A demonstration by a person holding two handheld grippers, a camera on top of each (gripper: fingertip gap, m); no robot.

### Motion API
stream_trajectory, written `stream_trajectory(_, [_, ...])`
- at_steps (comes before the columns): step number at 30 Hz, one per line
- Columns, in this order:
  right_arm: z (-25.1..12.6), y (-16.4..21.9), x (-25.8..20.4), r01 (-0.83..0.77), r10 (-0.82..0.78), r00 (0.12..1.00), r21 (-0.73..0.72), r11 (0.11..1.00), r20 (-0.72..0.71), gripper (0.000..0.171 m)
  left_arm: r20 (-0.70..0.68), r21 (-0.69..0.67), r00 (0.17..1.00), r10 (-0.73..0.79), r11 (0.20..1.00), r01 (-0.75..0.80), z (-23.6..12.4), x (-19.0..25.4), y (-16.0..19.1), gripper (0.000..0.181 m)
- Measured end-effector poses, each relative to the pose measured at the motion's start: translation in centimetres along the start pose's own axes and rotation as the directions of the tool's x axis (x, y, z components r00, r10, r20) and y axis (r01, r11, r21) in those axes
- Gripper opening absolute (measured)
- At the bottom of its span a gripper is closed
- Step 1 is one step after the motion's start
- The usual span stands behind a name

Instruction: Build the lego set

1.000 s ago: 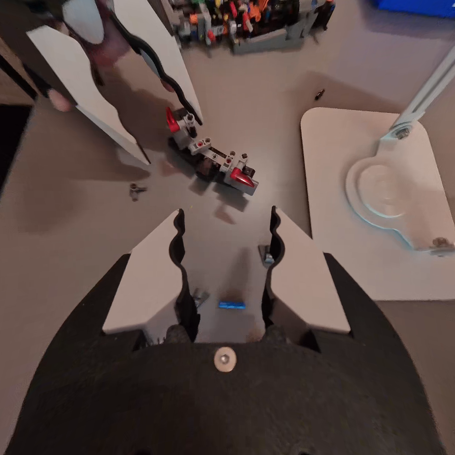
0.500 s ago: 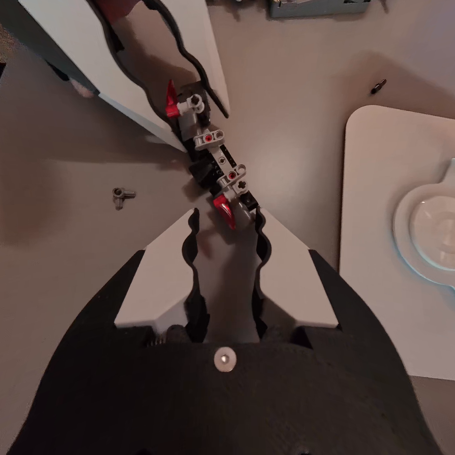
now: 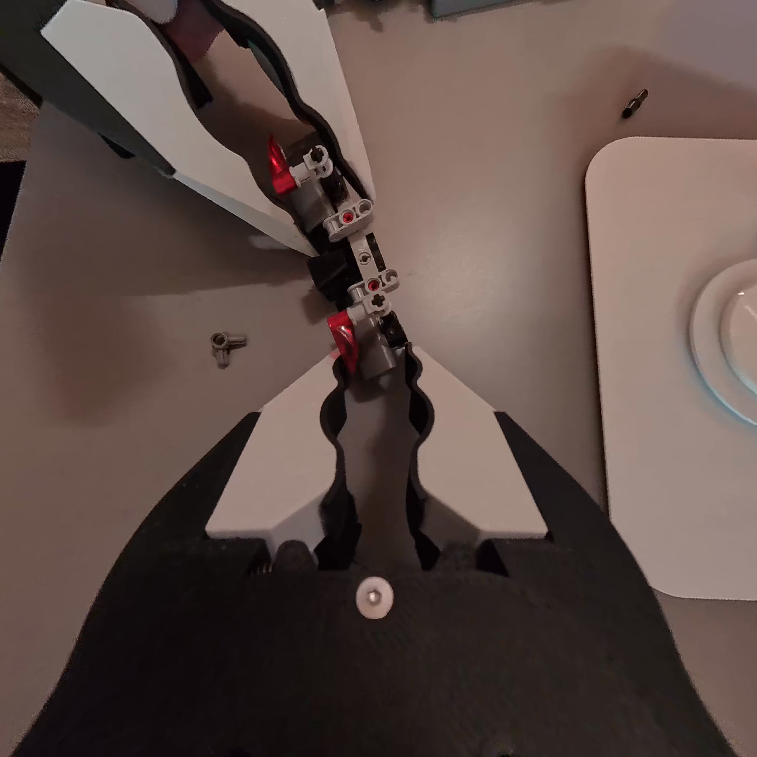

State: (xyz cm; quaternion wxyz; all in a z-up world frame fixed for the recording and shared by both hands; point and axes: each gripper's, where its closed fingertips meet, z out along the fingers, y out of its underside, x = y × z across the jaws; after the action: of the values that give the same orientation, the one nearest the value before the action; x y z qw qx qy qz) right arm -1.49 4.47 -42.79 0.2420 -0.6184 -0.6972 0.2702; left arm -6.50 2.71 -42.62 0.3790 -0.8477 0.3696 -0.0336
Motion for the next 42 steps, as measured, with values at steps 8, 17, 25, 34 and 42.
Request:
stream_trajectory(8, [-1.1,0.0,0.1,-0.024,0.025,1.000,0.021,0.999,-0.015,0.052,-0.043,0.032,0.999,0.002,0.999,-0.001,-1.1,0.1,-0.3,0.062])
stream_trajectory(17, [-7.0,-0.2,-0.8,0.106,-0.077,0.985,0.186,0.977,-0.157,0.057,-0.024,0.145,1.000,0.008,0.989,-0.004,-4.4,-0.6,-2.2,0.076])
stream_trajectory(25, [-10.6,1.7,2.1,0.183,-0.067,0.927,0.289,0.940,-0.370,0.057,0.106,0.270,0.992,-0.069,0.962,0.038,-6.7,-0.2,-2.3,0.068])
stream_trajectory(34, [-10.4,3.4,3.7,0.266,-0.163,0.856,0.148,0.952,-0.491,0.054,0.275,0.342,0.957,-0.093,0.940,-0.007,-7.3,-3.4,-1.6,0.063])
stream_trajectory(42, [-10.6,3.2,3.3,0.248,-0.140,0.882,0.191,0.950,-0.450,0.044,0.298,0.291,0.954,0.017,0.951,-0.108,-6.2,-2.7,-0.9,0.052])
